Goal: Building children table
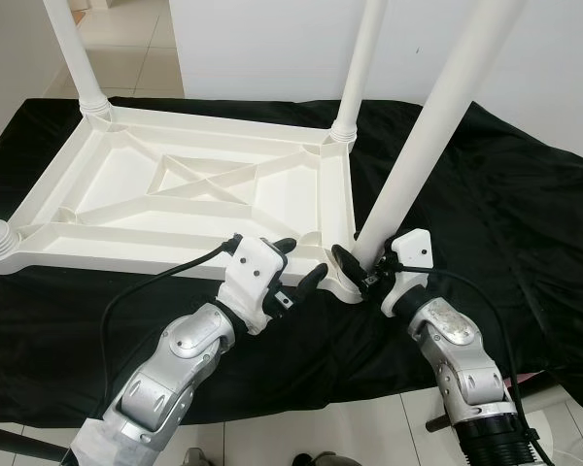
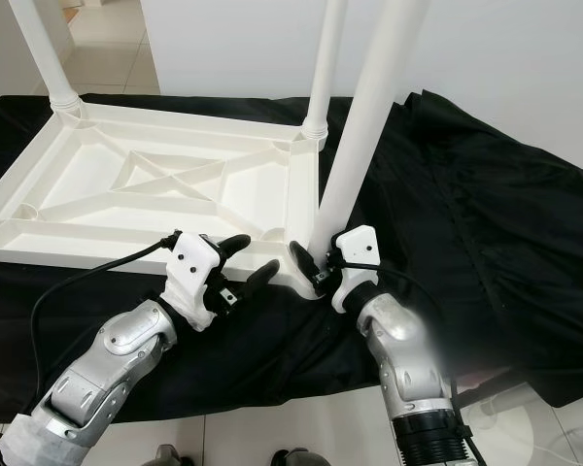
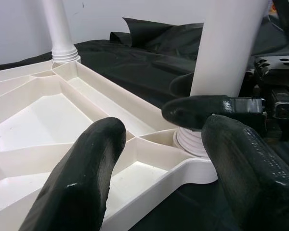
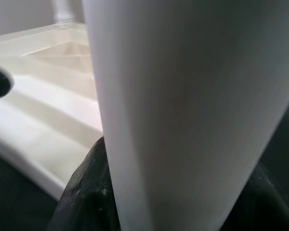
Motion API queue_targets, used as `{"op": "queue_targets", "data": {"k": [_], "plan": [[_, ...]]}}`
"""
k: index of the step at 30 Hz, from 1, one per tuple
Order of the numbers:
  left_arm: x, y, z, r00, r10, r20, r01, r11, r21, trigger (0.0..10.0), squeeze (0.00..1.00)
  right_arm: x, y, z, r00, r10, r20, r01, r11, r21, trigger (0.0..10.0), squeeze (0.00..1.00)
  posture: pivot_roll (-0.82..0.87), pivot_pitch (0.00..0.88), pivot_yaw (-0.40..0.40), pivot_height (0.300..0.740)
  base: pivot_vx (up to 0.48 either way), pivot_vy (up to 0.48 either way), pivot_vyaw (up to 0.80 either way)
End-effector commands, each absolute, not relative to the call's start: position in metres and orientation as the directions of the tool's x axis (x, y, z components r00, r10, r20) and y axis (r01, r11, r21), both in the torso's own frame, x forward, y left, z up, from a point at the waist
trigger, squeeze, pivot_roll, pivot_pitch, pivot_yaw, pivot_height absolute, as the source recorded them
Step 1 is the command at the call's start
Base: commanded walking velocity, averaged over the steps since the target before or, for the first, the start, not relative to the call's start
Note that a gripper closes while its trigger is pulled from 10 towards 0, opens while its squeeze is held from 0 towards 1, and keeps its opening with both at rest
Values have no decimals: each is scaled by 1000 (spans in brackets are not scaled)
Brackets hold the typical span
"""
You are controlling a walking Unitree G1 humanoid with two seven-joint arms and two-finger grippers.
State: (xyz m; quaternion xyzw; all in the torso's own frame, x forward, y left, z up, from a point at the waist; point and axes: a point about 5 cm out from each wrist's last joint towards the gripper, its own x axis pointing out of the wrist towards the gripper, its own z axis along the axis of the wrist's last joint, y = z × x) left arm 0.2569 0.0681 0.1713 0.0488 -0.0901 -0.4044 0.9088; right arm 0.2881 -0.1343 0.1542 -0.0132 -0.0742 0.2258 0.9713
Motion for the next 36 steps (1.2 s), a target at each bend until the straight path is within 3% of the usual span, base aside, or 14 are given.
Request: {"op": "queue_targets", "data": {"k": [1,5,6,7,15,22,23,24,25,34,35,36], "plan": [[252,64,166,585,-806,89,788,591,172,10000,0,285,-133,149,908,405,110,-404,914,-35,10000,0,-70,111,-40,740,0,0,0],[253,66,166,590,-803,88,785,596,168,10000,0,284,-132,150,951,287,112,-291,956,26,10000,0,-67,113,-39,740,0,0,0],[255,69,167,602,-794,91,779,608,153,10000,0,284,-132,150,985,142,97,-151,984,98,10000,0,-69,115,-39,740,0,0,0],[256,70,168,609,-788,94,774,616,148,10000,0,284,-132,149,992,93,86,-103,988,117,10000,0,-68,115,-39,740,0,0,0],[262,79,173,634,-766,106,751,642,152,10000,0,279,-110,155,997,4,76,-22,972,235,10000,0,-57,114,-46,740,0,0,0],[263,81,173,639,-761,111,747,648,146,10000,0,278,-112,158,996,11,87,-29,977,212,10000,0,-64,113,-42,740,0,0,0],[263,80,173,637,-763,111,749,647,146,10000,0,278,-112,159,996,21,91,-39,978,204,10000,278,-66,112,-42,740,0,0,0],[263,80,173,636,-764,110,750,645,149,10000,0,278,-113,160,995,31,95,-50,979,200,10000,937,-66,112,-42,740,0,0,0],[264,79,174,635,-765,111,750,644,149,10000,0,278,-114,161,994,44,105,-64,979,193,10000,1000,-68,112,-42,740,0,0,0],[263,80,174,636,-763,114,749,647,146,10000,0,274,-121,168,986,63,155,-87,985,146,10000,1000,-64,114,-46,740,0,0,0],[262,81,174,641,-759,114,746,651,143,10000,0,269,-123,169,982,70,178,-95,987,134,10000,0,-60,118,-50,740,0,0,0],[261,82,174,644,-757,114,743,654,141,10000,0,266,-125,170,978,76,194,-101,987,124,10000,0,-60,118,-50,740,0,0,0]]}}
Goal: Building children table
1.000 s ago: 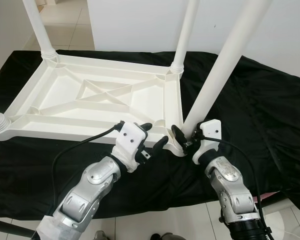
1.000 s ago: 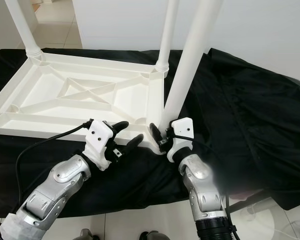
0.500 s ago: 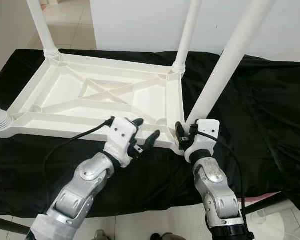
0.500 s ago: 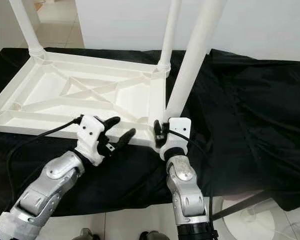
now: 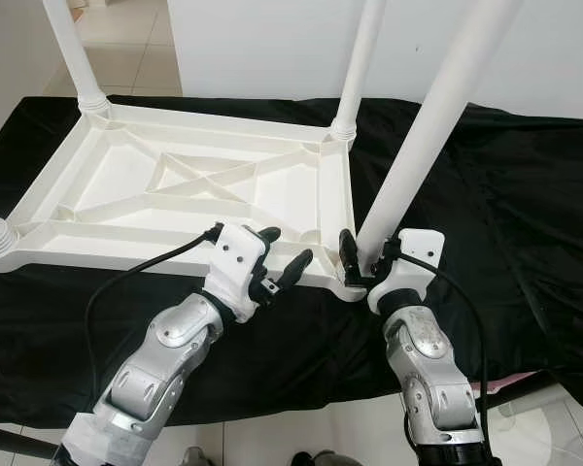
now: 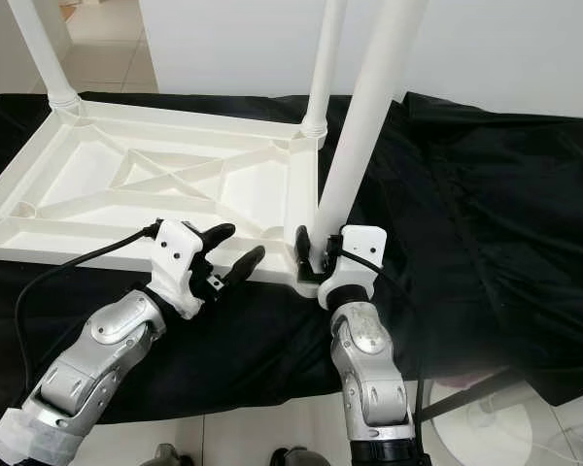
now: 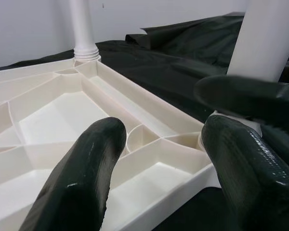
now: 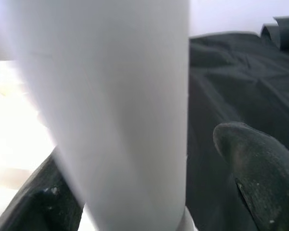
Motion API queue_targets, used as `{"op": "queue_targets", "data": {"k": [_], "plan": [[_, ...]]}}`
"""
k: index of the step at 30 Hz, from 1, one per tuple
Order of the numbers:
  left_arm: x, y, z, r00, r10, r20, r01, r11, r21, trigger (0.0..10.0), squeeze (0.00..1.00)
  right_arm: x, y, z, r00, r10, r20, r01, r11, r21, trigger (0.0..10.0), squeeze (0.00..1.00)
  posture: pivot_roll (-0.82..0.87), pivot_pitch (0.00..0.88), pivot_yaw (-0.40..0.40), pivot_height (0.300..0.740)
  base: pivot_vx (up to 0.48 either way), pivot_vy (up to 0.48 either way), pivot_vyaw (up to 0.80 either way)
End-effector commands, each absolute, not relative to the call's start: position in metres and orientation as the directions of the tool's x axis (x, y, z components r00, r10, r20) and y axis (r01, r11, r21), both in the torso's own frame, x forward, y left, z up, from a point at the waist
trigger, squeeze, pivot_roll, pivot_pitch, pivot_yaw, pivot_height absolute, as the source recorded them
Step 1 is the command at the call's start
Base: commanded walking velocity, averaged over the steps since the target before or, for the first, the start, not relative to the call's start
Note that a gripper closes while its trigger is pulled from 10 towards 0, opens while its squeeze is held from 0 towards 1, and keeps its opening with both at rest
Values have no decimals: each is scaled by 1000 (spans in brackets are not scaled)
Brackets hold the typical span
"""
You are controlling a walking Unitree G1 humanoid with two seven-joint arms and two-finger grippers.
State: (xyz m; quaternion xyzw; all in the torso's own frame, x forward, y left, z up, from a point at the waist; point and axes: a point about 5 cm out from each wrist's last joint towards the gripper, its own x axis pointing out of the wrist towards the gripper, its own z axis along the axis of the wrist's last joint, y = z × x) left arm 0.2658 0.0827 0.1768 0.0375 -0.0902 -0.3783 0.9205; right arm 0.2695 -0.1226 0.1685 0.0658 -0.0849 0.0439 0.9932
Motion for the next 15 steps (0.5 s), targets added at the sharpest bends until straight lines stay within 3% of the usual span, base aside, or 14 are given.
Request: {"op": "queue_targets", "data": {"k": [1,8,15], "plan": [[260,83,174,647,-753,117,740,658,139,10000,0,263,-127,171,975,80,209,-107,987,120,10000,0,-60,118,-50,740,0,0,0],[246,99,181,718,-675,169,676,735,59,10000,0,225,-137,178,945,137,297,-184,974,136,10000,0,-64,135,-49,740,0,0,0],[236,122,175,707,-698,117,694,716,75,10000,0,209,-141,172,931,246,270,-278,957,86,10000,0,-65,136,-47,740,0,0,0]]}}
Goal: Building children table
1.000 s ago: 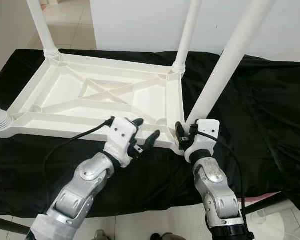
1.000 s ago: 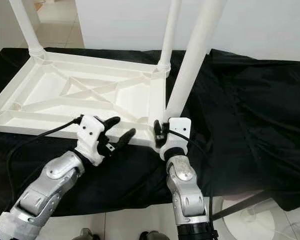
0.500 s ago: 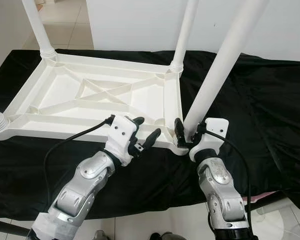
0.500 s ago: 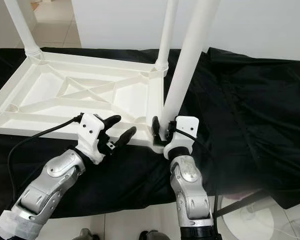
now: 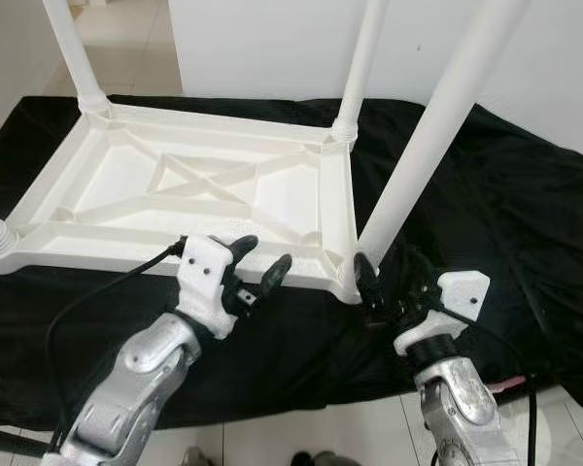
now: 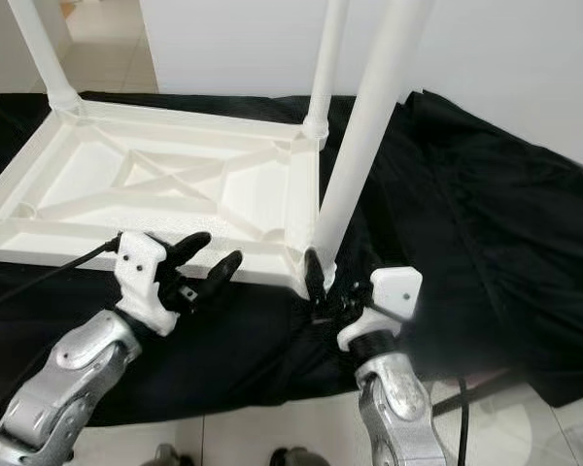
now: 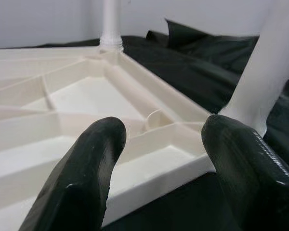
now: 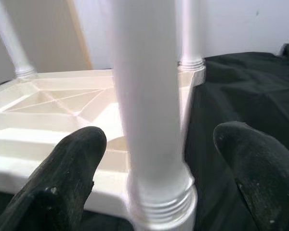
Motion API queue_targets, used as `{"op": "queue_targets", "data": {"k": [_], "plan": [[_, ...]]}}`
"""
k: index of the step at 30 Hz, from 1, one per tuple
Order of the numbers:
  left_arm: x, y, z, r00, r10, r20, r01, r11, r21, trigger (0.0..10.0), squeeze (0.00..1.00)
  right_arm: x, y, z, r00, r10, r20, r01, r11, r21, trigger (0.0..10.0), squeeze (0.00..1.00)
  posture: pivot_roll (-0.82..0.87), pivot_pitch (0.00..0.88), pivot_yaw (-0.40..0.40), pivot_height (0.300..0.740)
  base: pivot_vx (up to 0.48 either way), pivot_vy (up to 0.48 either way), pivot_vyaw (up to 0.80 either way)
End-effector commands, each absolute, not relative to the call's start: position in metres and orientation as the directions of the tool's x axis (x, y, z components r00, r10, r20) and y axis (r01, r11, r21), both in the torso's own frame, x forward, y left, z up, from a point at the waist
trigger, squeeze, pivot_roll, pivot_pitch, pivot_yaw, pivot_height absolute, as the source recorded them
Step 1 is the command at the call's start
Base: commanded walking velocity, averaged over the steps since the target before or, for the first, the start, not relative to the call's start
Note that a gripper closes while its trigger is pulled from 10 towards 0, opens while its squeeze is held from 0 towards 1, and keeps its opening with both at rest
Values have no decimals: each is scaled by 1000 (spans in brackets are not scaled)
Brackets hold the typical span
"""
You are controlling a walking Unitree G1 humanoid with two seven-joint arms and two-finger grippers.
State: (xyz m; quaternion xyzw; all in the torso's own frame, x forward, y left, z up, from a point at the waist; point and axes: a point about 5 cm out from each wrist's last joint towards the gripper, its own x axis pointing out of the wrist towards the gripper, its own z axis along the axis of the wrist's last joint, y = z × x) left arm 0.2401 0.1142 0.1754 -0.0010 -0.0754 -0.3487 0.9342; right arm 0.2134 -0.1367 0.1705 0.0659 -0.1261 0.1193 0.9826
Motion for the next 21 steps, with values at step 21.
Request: {"op": "queue_targets", "data": {"k": [21], "plan": [[263,186,171,889,-444,115,442,896,42,10000,0,213,-133,155,787,600,146,-605,796,-6,10000,0,-50,129,-33,740,0,0,0]]}}
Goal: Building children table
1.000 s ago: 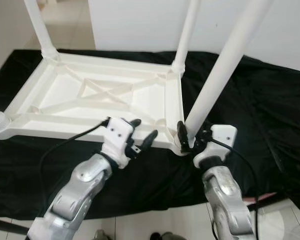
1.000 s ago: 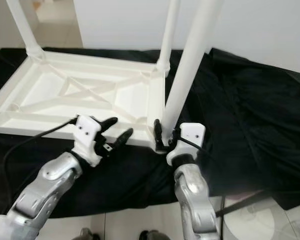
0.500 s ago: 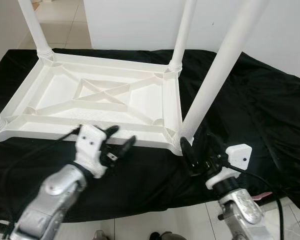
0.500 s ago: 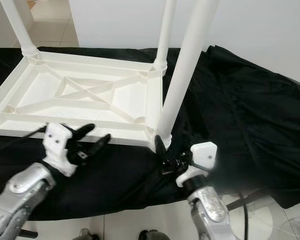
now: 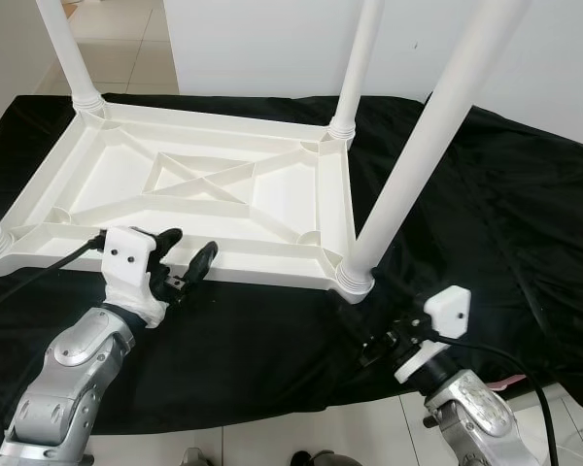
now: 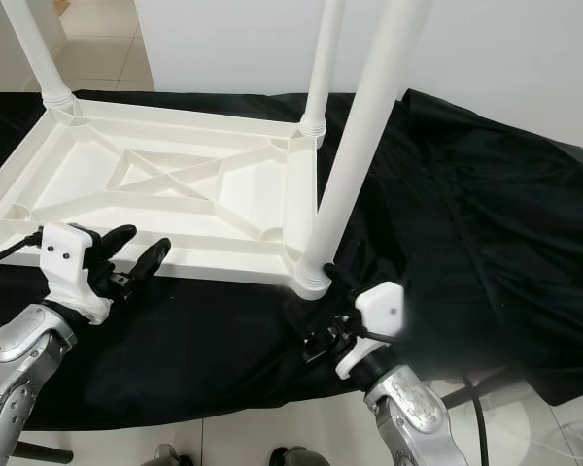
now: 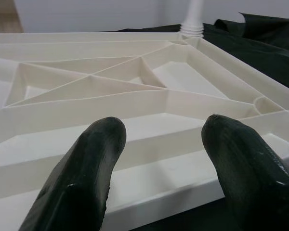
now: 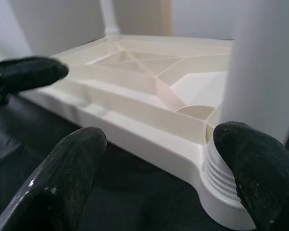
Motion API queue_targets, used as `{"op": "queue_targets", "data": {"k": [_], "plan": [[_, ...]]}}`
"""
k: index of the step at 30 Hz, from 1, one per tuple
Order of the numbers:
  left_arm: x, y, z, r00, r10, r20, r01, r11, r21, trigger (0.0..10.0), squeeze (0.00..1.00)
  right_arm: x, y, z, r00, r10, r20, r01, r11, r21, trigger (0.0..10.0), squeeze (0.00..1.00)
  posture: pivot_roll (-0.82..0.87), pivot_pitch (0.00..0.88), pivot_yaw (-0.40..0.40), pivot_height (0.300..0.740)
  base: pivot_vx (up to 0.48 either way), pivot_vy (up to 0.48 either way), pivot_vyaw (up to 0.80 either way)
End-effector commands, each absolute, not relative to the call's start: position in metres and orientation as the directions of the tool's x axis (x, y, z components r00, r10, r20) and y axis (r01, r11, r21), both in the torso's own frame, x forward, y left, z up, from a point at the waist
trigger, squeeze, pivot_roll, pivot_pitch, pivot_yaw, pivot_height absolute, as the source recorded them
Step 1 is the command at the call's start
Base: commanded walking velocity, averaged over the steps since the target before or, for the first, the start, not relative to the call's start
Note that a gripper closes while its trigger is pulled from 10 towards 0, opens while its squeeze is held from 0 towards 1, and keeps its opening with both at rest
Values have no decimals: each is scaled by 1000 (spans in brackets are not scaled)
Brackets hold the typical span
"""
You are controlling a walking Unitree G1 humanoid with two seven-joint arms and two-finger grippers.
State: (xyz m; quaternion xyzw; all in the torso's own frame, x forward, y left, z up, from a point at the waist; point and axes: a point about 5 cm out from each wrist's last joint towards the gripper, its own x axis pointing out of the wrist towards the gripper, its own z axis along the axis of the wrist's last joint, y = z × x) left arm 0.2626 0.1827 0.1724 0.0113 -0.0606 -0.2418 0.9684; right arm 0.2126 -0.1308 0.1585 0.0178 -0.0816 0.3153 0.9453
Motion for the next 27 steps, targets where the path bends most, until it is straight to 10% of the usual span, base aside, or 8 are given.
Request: {"op": "queue_targets", "data": {"k": [1,17,27], "plan": [[265,191,171,900,-418,121,418,908,26,10000,0,216,-134,154,775,617,137,-621,784,-12,10000,0,-50,131,-30,740,0,0,0],[280,198,166,975,-184,128,193,979,-62,10000,0,256,-165,157,847,501,178,-504,863,-30,10000,0,-39,139,-30,740,0,0,0],[282,190,157,986,-105,129,116,990,-75,10000,0,255,-214,159,961,152,233,-151,988,-20,10000,0,-56,139,-30,740,0,0,0]]}}
